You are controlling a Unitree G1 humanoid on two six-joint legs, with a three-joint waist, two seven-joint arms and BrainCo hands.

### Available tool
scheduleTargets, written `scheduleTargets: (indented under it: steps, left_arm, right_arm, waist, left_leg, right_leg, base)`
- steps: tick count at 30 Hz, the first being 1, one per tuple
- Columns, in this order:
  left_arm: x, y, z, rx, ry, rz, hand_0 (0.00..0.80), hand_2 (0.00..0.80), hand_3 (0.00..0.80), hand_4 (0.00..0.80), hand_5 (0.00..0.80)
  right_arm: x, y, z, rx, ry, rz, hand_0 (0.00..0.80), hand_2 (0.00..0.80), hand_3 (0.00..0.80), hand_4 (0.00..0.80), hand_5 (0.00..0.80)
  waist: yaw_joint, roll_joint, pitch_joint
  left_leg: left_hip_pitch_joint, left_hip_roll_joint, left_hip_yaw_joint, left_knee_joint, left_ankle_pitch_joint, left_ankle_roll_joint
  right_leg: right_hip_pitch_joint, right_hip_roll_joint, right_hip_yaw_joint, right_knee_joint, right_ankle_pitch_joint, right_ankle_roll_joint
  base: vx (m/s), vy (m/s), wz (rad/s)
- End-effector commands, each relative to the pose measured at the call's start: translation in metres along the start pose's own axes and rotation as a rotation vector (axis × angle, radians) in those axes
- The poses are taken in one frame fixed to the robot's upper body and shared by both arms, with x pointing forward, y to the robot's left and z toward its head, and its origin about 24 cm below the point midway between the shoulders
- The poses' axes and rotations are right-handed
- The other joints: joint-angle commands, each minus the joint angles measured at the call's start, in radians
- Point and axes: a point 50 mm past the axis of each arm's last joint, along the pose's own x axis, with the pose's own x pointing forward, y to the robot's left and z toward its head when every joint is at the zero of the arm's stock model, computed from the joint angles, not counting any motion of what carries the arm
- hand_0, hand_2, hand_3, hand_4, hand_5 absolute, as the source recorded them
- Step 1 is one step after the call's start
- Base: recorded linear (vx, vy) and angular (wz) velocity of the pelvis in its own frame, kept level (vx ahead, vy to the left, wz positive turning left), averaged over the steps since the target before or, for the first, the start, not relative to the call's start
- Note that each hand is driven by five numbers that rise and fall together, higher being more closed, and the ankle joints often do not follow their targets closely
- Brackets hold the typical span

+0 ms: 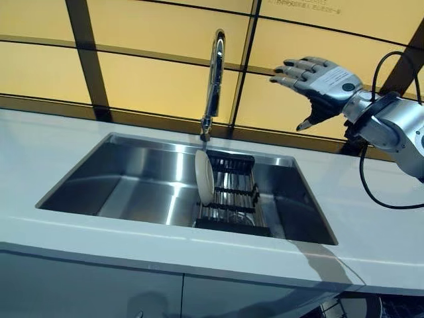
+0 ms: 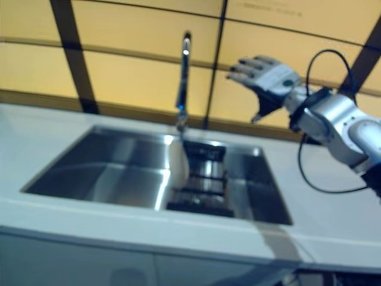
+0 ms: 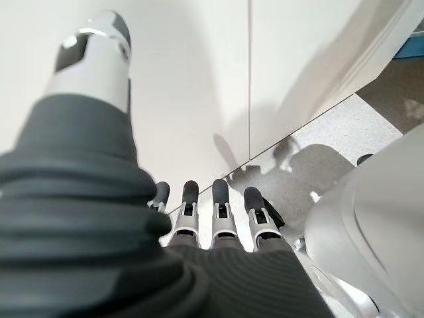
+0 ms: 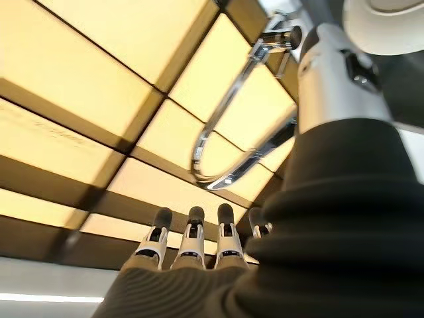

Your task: Take plates into dishwasher

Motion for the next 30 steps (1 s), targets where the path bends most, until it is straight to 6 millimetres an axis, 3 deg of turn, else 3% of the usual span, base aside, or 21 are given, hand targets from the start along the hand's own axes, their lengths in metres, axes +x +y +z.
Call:
scheduleTargets:
  steps: [1,18,30]
  left_arm:
    - [0.001,-0.003,0.014,-0.012,-0.049,-0.017,0.0,0.0,0.0,0.0,0.0]
    - [-0.001,0.003,0.012,-0.011,-0.046,-0.012,0.0,0.0,0.0,0.0,0.0]
    - [-0.003,0.01,0.009,-0.01,-0.039,-0.006,0.0,0.0,0.0,0.0,0.0]
  right_arm:
    - [0.01,-0.026,0.001,-0.017,-0.02,-0.076,0.0,0.0,0.0,0.0,0.0]
    - [0.027,-0.021,0.047,0.041,-0.183,-0.042,0.0,0.0,0.0,0.0,0.0]
    - [0.033,-0.014,0.054,0.014,-0.197,-0.016,0.0,0.0,0.0,0.0,0.0]
  waist:
    - [0.049,-0.041,-0.014]
    - [0.096,-0.049,0.01]
    - [0.125,-0.062,0.037]
  left_leg:
    - [0.054,0.013,-0.005,-0.002,-0.085,-0.019]
    - [0.036,0.015,-0.032,-0.002,-0.079,-0.024]
    - [-0.004,0.019,-0.06,-0.002,-0.063,-0.031]
  right_leg:
    - [-0.05,-0.03,-0.018,0.001,0.076,0.077]
    - [-0.05,-0.038,-0.059,0.001,0.071,0.077]
    - [-0.072,-0.035,-0.084,0.001,0.069,0.074]
  base:
    - [0.012,0.002,0.19]
    - [0.02,0.005,0.1]
    - [0.017,-0.009,0.09]
